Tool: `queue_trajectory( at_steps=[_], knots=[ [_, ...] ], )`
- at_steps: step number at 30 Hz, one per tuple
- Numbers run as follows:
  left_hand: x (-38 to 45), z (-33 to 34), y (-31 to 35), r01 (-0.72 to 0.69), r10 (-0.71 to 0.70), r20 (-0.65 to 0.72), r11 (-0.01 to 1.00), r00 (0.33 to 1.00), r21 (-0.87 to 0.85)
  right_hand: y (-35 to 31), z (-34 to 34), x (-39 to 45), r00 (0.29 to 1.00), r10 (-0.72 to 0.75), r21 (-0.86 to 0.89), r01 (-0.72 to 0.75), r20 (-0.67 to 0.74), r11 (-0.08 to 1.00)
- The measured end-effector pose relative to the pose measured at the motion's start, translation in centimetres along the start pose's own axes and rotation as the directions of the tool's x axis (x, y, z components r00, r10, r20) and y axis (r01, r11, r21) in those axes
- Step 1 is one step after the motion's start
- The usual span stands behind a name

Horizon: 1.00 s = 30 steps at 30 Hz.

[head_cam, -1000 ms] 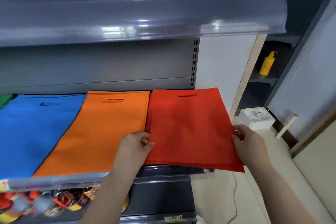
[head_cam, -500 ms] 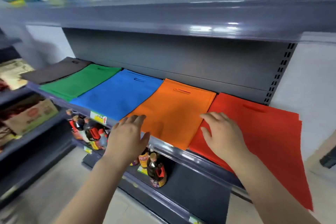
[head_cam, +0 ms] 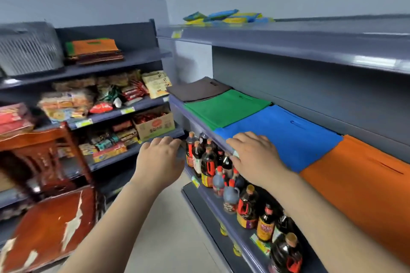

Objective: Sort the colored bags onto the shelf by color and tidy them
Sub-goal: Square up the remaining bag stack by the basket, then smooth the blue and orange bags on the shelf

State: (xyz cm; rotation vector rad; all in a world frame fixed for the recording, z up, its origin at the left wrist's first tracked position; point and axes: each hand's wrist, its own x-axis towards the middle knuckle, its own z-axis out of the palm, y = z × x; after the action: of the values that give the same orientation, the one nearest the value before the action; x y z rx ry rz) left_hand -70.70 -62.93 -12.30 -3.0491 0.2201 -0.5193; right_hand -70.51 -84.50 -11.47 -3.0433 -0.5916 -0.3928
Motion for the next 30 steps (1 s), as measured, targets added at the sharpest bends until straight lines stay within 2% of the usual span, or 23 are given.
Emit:
queue_trajectory(
  at_steps=[9, 15, 22, 30],
  knots=[
    [5.2, 1.2, -16.0, 0.175, -0.175, -0.002, 0.983, 0.985, 0.053, -11.3, 1.7, 16.5, 0.985, -0.166, 0.019, 0.167, -0.040, 0.986],
    [7.5, 1.4, -24.1, 0.290, -0.290, -0.008, 0.956, 0.957, 0.049, -17.6, 2.7, 24.9, 0.963, -0.265, 0.065, 0.267, -0.042, 0.961],
    [12.0, 3.4, -31.0, 0.381, -0.382, -0.002, 0.921, 0.924, 0.079, -22.0, 5.1, 34.8, 0.935, -0.349, 0.099, 0.353, -0.057, 0.930],
    [22.0, 6.4, -38.6, 0.456, -0.458, -0.010, 0.883, 0.889, 0.114, -24.1, 8.0, 48.5, 0.902, -0.417, 0.100, 0.427, -0.107, 0.899]
  ],
)
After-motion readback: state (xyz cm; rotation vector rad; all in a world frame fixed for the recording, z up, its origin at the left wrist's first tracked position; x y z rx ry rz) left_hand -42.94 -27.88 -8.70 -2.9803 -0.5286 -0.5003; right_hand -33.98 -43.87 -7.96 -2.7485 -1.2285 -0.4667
